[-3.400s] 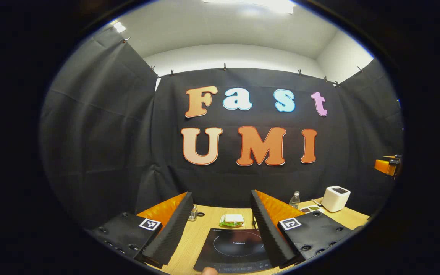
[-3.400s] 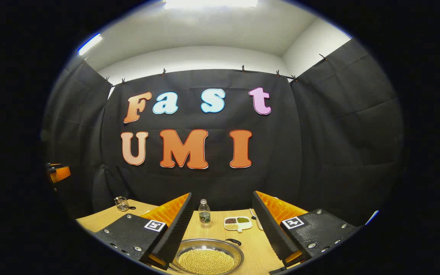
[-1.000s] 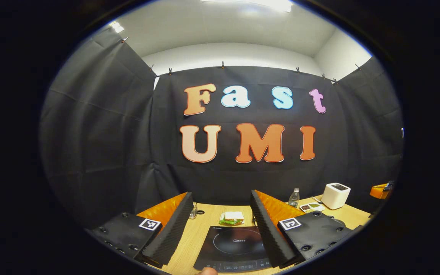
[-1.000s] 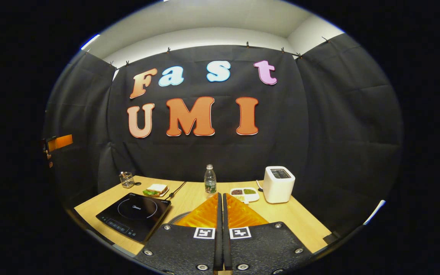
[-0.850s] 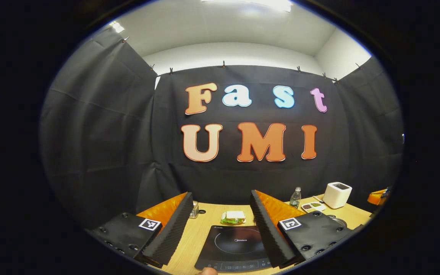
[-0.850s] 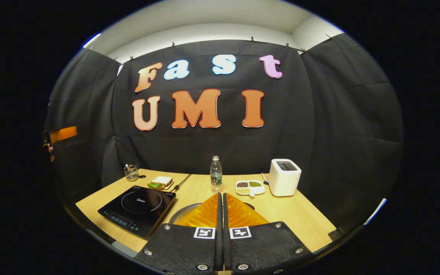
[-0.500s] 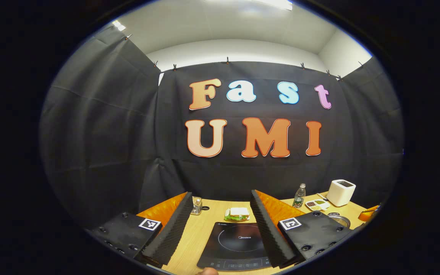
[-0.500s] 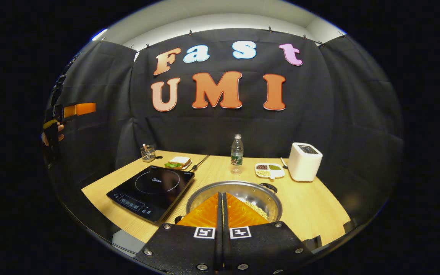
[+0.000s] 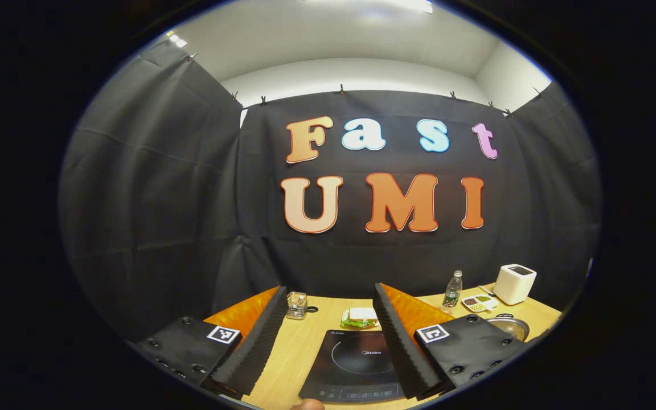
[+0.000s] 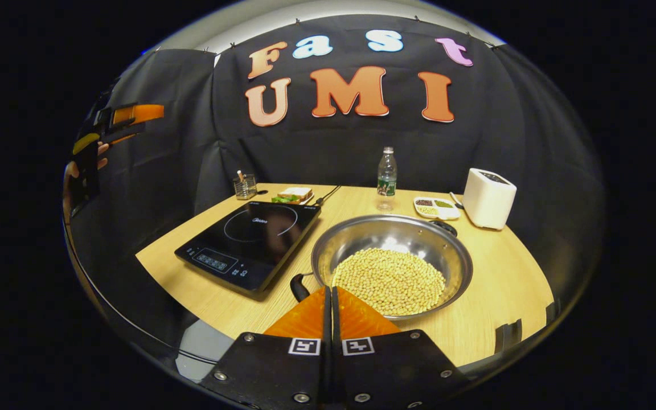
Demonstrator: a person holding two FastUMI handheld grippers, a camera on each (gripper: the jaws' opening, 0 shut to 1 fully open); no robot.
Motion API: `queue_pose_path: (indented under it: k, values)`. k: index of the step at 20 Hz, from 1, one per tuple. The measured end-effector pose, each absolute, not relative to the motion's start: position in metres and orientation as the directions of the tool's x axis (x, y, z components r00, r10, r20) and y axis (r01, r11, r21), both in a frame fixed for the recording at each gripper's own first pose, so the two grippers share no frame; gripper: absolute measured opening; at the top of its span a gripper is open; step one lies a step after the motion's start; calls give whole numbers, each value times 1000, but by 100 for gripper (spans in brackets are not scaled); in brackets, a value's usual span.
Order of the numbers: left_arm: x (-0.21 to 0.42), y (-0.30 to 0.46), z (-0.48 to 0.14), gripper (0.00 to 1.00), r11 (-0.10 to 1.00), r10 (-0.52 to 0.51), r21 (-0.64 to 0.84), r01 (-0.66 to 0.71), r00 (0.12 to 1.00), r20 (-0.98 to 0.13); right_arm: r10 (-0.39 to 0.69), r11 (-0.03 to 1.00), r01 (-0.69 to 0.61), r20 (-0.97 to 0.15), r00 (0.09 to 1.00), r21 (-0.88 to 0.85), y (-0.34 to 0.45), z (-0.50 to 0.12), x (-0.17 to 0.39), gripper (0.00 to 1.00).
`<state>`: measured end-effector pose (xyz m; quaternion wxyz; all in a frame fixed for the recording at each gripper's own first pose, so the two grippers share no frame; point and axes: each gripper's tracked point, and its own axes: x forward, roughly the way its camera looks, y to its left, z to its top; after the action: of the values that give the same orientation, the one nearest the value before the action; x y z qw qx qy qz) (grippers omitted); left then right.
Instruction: First push the handle of the pot to place it horizontally, then grasp the pot with both hands and set it on the induction cooktop.
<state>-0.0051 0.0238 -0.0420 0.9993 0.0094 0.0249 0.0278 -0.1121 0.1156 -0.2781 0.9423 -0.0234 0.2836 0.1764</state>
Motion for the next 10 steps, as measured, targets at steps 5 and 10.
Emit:
queue_pose_path:
  k: [5,10]
  values:
    - [-4,32,-53,97,997,70,17,-69,995,-68,332,928,-365,-602,726,72,127,-309,-124,0]
    - [0,33,-66,97,998,66,2,-66,993,-98,336,920,-386,-640,691,67,137,-329,-128,0]
